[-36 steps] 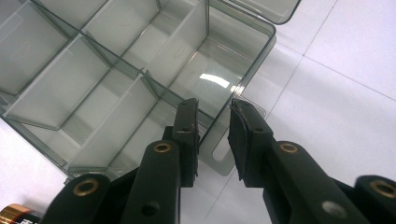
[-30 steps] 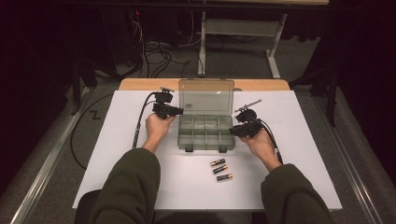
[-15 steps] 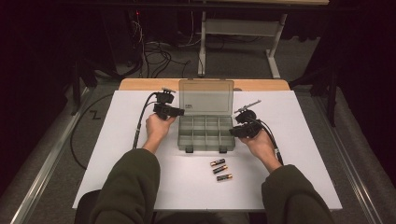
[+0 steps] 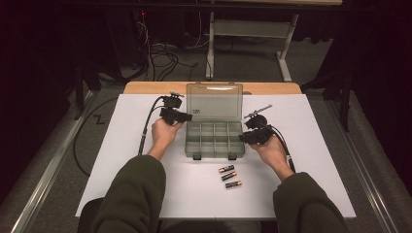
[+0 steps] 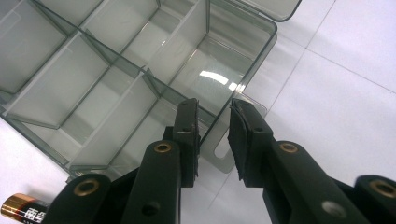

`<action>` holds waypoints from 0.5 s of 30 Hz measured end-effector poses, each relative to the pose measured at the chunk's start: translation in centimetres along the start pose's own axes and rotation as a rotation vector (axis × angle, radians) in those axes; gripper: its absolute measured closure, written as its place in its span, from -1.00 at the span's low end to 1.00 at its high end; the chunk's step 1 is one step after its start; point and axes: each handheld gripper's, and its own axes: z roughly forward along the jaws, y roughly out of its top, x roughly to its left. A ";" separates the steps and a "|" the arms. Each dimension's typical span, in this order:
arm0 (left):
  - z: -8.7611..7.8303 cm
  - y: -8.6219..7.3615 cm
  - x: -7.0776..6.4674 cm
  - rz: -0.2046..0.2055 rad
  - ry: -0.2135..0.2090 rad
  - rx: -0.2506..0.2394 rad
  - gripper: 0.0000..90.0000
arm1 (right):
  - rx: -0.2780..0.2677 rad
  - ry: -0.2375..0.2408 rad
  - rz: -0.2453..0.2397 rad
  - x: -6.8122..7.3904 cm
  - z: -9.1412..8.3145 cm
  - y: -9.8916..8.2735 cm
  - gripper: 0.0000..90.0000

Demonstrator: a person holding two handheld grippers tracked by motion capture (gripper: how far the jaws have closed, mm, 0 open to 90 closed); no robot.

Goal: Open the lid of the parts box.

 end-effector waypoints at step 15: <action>-0.1 0.0 -0.2 0.034 0.031 0.002 0.35 | -0.037 -0.011 0.014 0.2 0.0 -0.5 0.67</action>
